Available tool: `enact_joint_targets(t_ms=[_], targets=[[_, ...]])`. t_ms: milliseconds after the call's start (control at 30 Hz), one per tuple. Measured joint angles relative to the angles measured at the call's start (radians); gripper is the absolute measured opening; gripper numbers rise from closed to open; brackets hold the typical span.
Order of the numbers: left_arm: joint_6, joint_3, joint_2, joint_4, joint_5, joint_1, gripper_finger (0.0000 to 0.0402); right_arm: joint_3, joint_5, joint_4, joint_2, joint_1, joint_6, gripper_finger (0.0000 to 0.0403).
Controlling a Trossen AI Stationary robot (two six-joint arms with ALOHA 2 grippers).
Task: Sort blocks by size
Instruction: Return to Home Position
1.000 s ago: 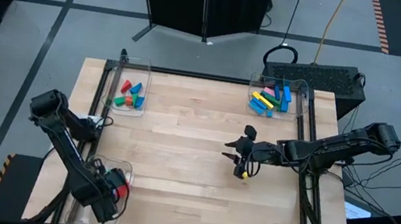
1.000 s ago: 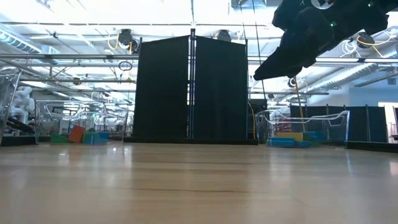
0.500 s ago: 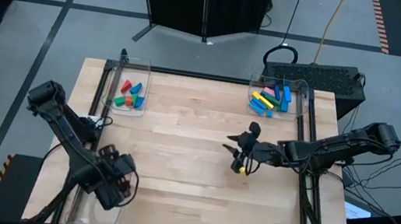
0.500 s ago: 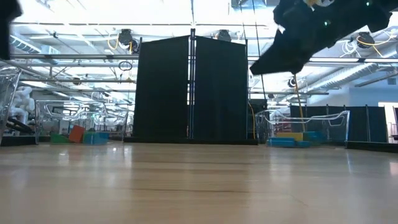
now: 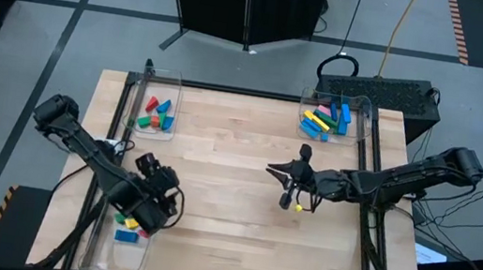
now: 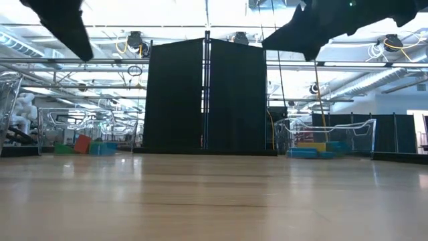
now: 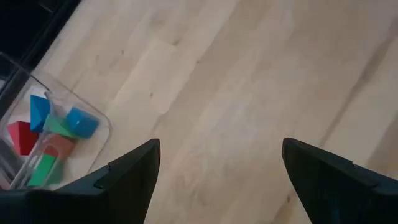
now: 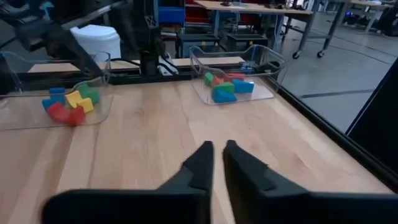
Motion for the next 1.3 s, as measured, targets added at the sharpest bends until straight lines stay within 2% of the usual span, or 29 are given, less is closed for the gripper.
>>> enact_joint_targets(t_ms=[100,233,400,600,933,1067,1200,1300], targets=[[0.018,0.0,0.0,0.001,-0.009,0.045,0.0336,0.0,-0.006,-0.016,-0.025,0.006,-0.016,0.0008],[0.061,0.0,0.0,0.009,-0.023,0.102,0.0336,0.0,-0.007,-0.021,-0.067,0.024,-0.028,0.0006],[0.225,0.0,0.0,0.104,-0.044,0.169,0.0336,0.0,-0.005,-0.047,-0.131,0.049,-0.066,0.0002],[0.482,0.0,0.0,0.341,-0.066,0.25,0.0325,0.0,-0.003,-0.087,-0.196,0.07,-0.111,0.0001],[0.923,-0.001,0.0,0.817,-0.026,0.336,0.0236,0.0,-0.002,-0.119,-0.279,0.095,-0.179,0.0],[1.031,-0.001,0.0,0.978,0.058,0.376,0.0196,0.0,-0.038,-0.119,-0.314,0.133,-0.293,0.0],[1.108,-0.001,0.0,1.106,0.162,0.411,0.0152,0.0,-0.035,-0.117,-0.353,0.161,-0.319,0.0],[1.152,-0.001,0.0,1.16,0.193,0.429,0.0121,0.0,-0.008,-0.12,-0.384,0.171,-0.319,0.0]])
